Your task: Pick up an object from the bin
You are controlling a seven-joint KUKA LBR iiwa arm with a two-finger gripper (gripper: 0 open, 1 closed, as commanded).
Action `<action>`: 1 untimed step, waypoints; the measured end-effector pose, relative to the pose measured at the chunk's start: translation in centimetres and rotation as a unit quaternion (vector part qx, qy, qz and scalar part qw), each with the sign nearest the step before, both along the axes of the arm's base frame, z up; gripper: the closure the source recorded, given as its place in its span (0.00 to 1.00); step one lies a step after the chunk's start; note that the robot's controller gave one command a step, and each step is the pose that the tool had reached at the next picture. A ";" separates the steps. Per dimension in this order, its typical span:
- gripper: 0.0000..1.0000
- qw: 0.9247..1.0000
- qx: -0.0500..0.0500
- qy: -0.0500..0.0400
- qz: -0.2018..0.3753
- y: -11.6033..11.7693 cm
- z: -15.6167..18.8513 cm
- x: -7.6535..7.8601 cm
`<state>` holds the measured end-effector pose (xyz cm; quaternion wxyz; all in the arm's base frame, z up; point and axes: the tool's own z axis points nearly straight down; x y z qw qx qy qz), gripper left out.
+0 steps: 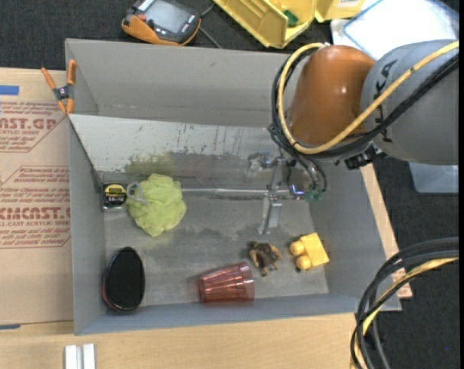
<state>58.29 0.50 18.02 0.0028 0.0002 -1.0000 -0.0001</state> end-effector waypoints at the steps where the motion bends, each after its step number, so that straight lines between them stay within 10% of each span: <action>1: 0.00 1.000 0.000 -0.004 0.000 0.0 0.5 0.2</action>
Offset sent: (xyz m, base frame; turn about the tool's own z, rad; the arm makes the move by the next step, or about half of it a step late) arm -0.0685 -0.0273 -0.1102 -0.6152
